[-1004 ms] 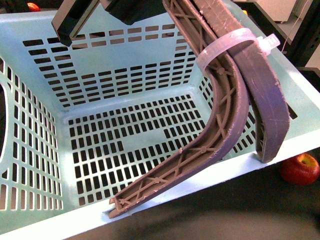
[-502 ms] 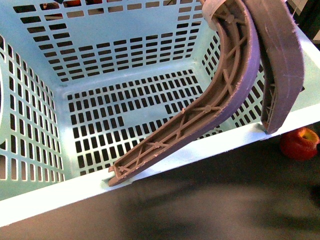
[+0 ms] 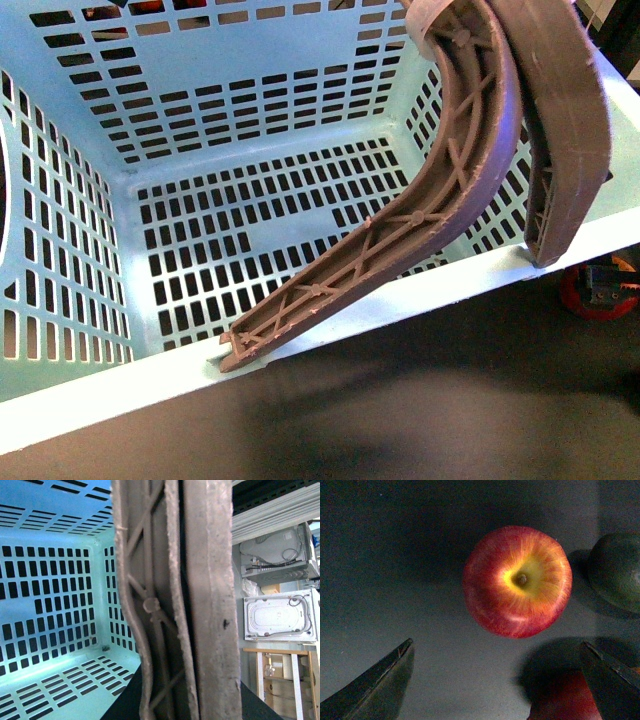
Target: Pick apple with right arm and hold basket with left
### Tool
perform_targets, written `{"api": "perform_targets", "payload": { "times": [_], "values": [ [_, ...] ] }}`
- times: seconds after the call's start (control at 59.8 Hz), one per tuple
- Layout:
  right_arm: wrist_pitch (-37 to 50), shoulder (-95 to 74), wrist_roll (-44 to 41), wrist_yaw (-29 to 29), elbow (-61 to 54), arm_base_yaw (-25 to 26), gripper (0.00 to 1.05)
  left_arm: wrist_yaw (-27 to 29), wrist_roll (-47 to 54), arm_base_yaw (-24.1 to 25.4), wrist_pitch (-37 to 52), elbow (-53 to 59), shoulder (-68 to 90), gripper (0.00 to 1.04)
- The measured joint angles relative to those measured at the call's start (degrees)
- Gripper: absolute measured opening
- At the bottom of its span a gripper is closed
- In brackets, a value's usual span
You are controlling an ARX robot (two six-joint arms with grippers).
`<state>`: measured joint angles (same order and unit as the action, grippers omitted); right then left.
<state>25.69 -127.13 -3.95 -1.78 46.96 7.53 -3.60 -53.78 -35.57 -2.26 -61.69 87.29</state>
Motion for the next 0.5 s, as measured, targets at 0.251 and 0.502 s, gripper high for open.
{"api": "perform_targets", "payload": {
  "times": [0.251,0.502],
  "values": [
    [-2.99,-4.22,1.2,-0.7,6.29,0.04,0.96,0.02,0.0,0.0,0.0,0.0,0.0,0.16],
    [-5.86,-8.22,1.55,-1.44,12.55,0.94,0.96,0.0,0.0,0.0,0.0,0.0,0.0,0.16]
  ]
}}
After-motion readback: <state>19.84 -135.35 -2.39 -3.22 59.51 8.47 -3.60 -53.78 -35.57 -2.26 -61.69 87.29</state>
